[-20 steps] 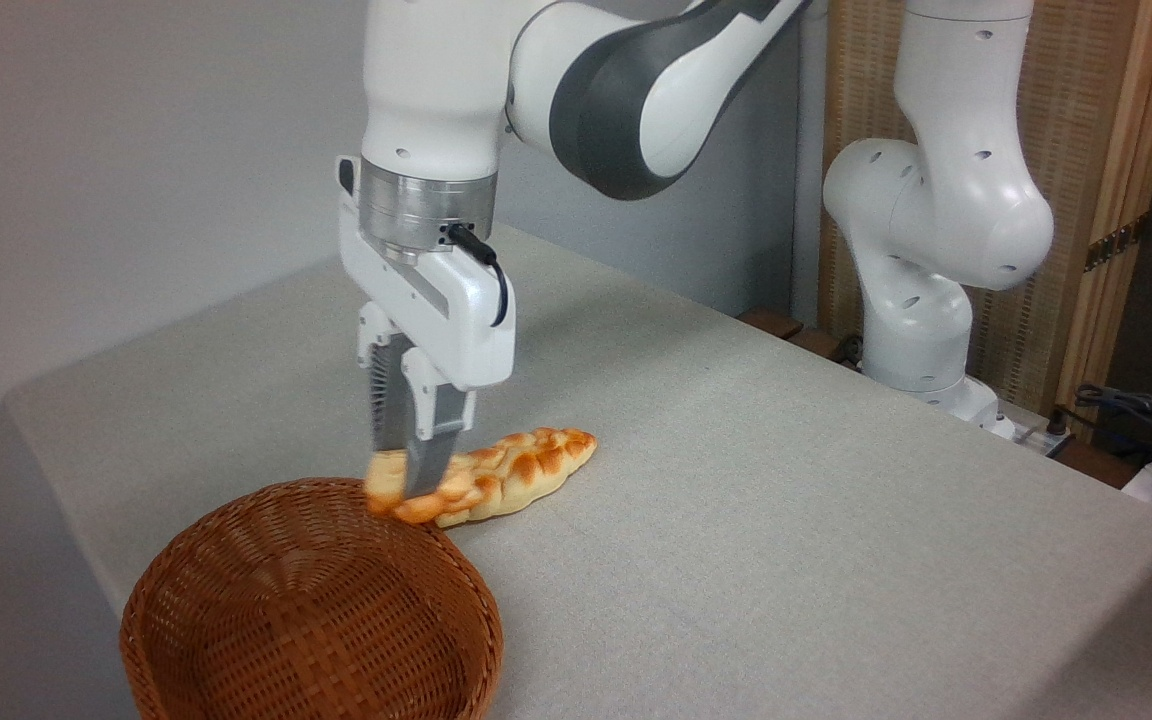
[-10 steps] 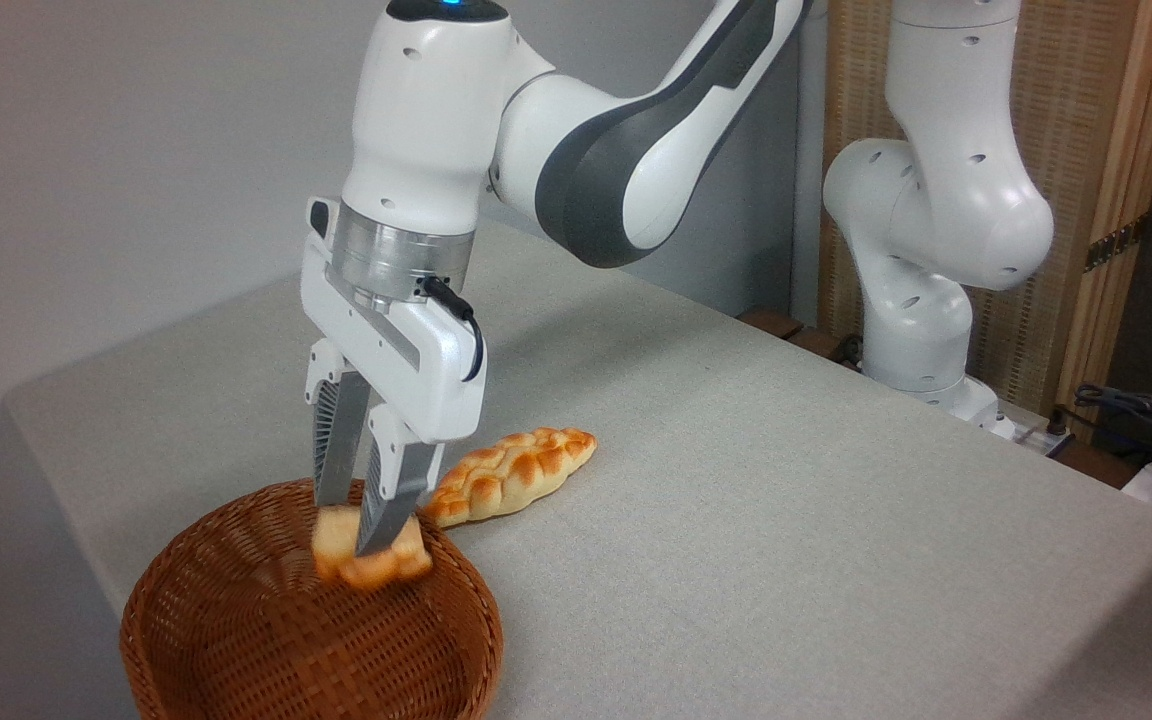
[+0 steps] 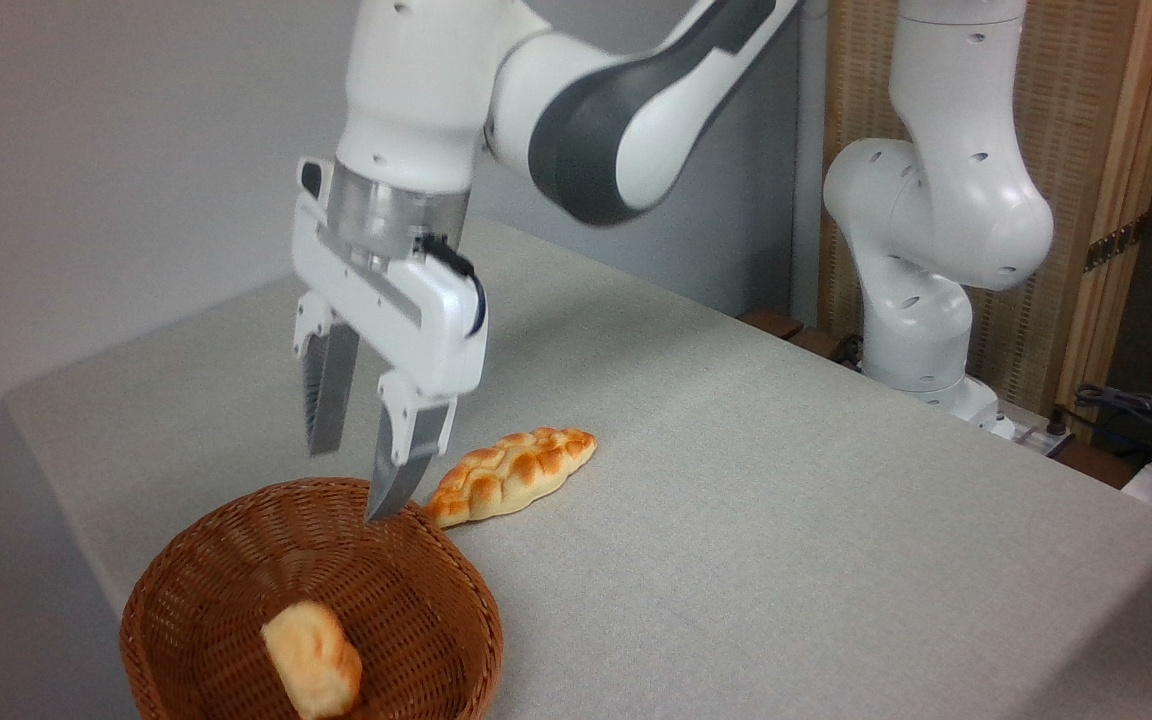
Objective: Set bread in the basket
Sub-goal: 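Open the gripper to drop the bun and raise it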
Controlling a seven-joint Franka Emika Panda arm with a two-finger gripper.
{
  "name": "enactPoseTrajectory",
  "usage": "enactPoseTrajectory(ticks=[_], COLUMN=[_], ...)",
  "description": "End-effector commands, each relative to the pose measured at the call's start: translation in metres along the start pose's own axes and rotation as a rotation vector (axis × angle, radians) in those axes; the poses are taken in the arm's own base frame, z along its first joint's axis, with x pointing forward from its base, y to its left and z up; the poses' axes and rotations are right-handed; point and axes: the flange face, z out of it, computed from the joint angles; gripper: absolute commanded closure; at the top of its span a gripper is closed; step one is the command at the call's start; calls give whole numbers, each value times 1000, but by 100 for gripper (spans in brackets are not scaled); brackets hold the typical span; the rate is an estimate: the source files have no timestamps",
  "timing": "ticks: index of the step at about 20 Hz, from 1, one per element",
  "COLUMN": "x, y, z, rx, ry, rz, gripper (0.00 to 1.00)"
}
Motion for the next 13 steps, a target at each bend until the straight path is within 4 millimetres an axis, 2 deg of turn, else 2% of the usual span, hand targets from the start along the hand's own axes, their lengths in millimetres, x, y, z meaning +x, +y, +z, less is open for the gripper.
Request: enactPoseTrajectory(ticks=[1,3,5,13], x=[17,20,22,10], y=[15,18,26,27], z=[-43,-56,-60,-57], rx=[-58,-81,-103,-104], ry=[-128,-177,-208,-318], rz=[44,21,8,21], gripper=[0,0,0,0])
